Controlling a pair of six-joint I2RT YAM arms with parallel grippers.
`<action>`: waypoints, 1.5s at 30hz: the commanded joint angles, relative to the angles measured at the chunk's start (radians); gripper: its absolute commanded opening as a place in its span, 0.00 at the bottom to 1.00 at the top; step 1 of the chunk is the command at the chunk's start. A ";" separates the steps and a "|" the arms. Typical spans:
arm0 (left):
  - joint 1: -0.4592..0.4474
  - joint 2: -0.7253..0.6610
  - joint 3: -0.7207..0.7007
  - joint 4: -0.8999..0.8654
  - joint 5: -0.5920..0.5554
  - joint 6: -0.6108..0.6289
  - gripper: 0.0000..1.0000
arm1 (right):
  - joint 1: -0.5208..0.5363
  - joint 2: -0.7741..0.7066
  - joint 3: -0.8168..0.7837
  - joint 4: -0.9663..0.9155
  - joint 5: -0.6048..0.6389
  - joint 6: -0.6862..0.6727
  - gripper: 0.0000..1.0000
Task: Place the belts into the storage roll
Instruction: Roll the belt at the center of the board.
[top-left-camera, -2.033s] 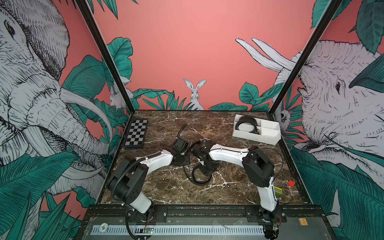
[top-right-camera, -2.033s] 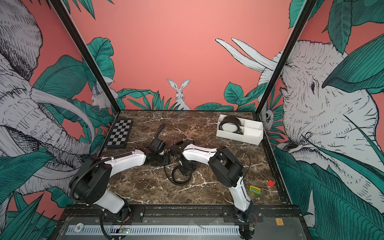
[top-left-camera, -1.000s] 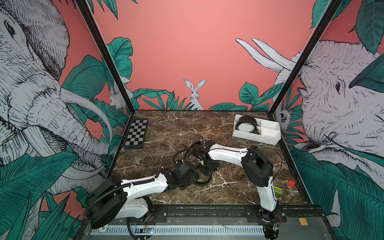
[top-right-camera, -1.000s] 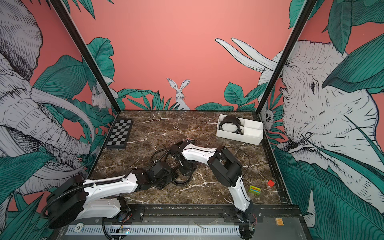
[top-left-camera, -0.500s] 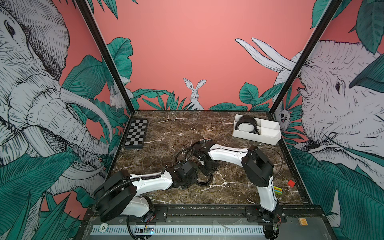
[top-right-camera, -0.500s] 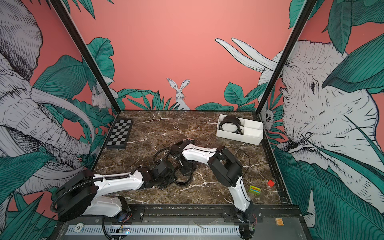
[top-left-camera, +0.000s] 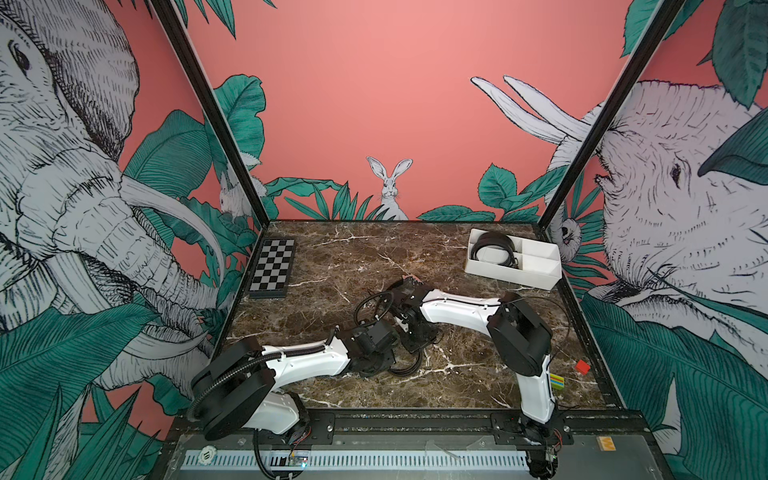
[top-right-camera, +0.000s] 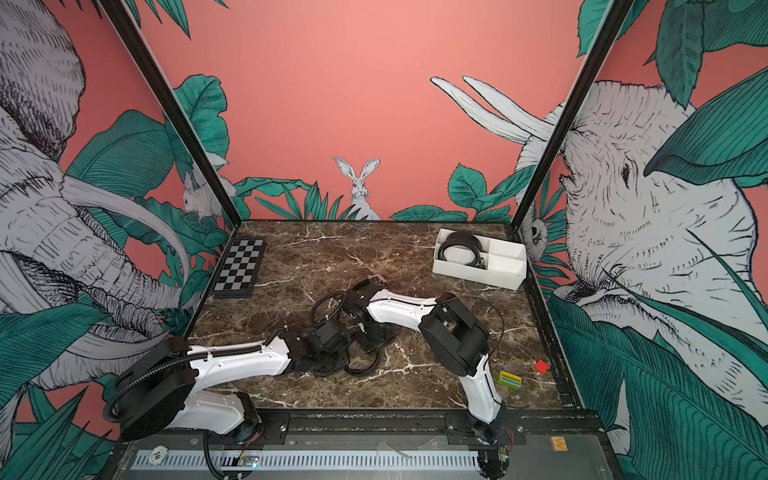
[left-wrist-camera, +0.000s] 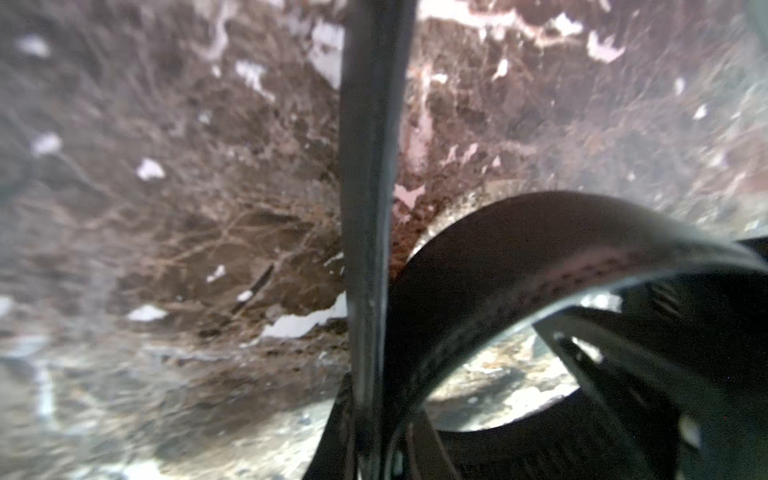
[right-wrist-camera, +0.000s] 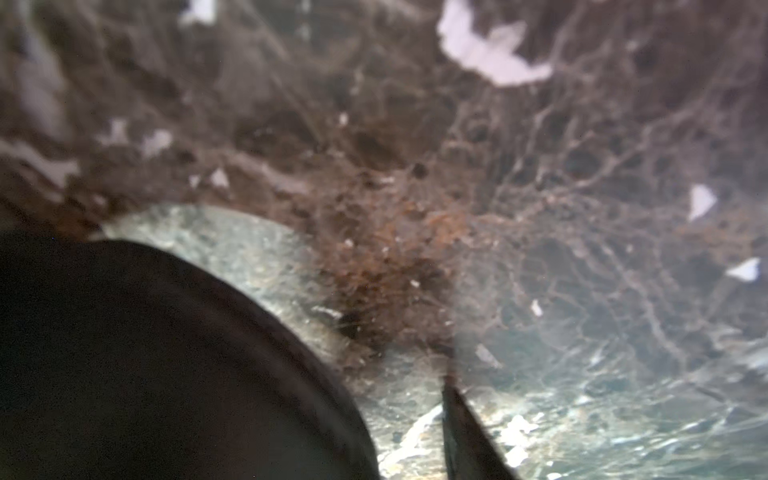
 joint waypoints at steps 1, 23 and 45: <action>0.007 0.057 0.074 -0.265 -0.113 0.168 0.00 | -0.024 -0.042 -0.044 0.037 -0.026 0.016 0.59; 0.009 0.198 0.227 -0.392 -0.206 0.435 0.00 | -0.329 -0.053 0.190 0.188 -0.236 0.089 0.82; 0.114 0.297 0.218 -0.352 -0.143 0.499 0.06 | -0.288 0.288 0.397 0.145 -0.134 0.149 0.16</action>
